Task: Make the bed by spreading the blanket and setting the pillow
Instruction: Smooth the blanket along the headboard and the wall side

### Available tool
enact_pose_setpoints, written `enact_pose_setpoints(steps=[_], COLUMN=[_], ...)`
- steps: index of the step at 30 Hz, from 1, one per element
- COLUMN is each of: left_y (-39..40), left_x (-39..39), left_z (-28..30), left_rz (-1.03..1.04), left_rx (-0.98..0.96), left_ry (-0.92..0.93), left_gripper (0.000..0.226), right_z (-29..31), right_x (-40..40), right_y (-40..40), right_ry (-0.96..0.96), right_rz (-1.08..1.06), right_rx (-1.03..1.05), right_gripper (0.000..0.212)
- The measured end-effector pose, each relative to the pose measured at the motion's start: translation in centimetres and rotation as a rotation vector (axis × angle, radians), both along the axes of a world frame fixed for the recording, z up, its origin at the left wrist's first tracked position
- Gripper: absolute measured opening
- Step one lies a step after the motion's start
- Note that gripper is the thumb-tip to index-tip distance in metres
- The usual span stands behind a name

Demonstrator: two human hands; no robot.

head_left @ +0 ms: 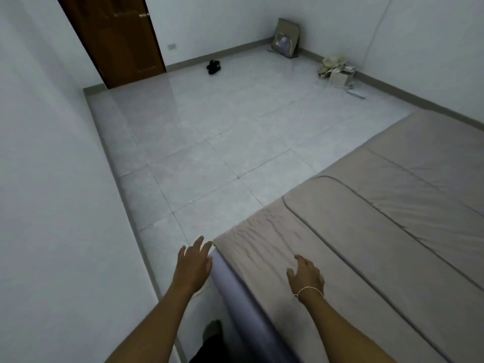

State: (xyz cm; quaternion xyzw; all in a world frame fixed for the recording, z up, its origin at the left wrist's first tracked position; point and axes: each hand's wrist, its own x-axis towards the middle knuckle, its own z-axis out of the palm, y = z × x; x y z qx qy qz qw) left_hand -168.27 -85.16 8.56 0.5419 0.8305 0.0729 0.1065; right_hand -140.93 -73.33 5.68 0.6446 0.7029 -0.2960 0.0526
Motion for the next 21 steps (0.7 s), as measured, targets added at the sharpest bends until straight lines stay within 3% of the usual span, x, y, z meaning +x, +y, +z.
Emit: enact_pose_setpoints(steps=[9, 21], left_y=[10.8, 29.1], left_x=[-15.3, -19.1], left_z=[0.3, 0.1], left_rz=[-0.154, -0.607], left_rx=[0.009, 0.079], left_ry=[0.087, 0.009], left_gripper=[0.043, 0.043], right_z=[1.2, -1.3], right_x=[-13.0, -19.0], right_y=[7.6, 15.0], right_ry=[0.023, -0.019], right_rz=[-0.187, -0.560], right_rx=[-0.001, -0.078], right_gripper=[0.053, 0.055])
